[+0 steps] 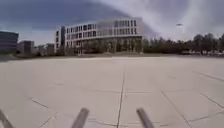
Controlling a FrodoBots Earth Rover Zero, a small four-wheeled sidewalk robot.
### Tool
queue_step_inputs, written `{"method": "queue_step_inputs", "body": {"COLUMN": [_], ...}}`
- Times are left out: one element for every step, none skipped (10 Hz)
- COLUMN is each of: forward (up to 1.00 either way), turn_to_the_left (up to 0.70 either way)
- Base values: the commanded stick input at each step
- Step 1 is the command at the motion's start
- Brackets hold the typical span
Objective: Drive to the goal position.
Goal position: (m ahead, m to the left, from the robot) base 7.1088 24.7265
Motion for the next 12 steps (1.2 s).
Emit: {"method": "queue_step_inputs", "body": {"forward": [1.00,1.00,1.00,1.00,1.00,1.00,1.00,1.00,1.00,1.00,1.00,1.00], "turn_to_the_left": [0.40,0.40,0.40,0.40,0.40,0.40,0.40,0.40,0.40,0.40,0.40,0.40]}}
